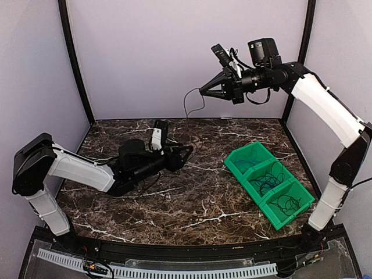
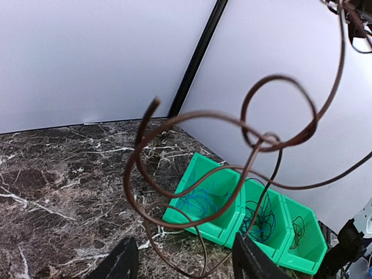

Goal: Untangle the cables
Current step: Pass from the right arm to the left

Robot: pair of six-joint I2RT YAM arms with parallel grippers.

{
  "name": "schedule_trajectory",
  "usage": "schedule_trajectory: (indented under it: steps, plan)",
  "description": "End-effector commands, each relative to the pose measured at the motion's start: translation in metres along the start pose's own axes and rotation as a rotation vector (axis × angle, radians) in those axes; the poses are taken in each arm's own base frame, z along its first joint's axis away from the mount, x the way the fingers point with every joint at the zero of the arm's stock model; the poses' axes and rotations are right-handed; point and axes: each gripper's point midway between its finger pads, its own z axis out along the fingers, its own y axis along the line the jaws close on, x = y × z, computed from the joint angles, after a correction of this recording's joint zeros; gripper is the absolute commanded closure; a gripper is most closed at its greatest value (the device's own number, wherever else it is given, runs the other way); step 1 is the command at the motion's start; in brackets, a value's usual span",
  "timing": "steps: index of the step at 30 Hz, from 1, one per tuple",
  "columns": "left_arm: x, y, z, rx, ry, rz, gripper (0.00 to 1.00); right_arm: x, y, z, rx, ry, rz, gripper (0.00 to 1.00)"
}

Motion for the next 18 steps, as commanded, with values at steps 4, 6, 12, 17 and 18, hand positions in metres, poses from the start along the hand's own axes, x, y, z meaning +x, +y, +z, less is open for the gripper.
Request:
schedule_trajectory:
  steps: [4,6,12,17,18]
  plan:
    - [-0.027,-0.025,-0.017,0.100,-0.015,-0.117,0.41,-0.013,0.008,-0.002,-0.021,-0.025,-0.030,1.00]
    - [-0.029,-0.022,-0.021,0.091,-0.022,-0.185,0.39,-0.012,0.008,-0.001,-0.022,-0.023,-0.027,1.00]
    - [-0.047,-0.010,-0.025,0.109,-0.075,-0.363,0.37,-0.011,0.010,0.000,-0.030,-0.024,-0.029,1.00]
    - [-0.055,-0.004,-0.022,0.158,-0.106,-0.449,0.46,-0.010,0.012,0.002,-0.032,-0.019,-0.029,1.00]
    - [-0.060,-0.002,-0.022,0.170,-0.122,-0.457,0.47,-0.009,0.012,0.002,-0.032,-0.018,-0.028,1.00]
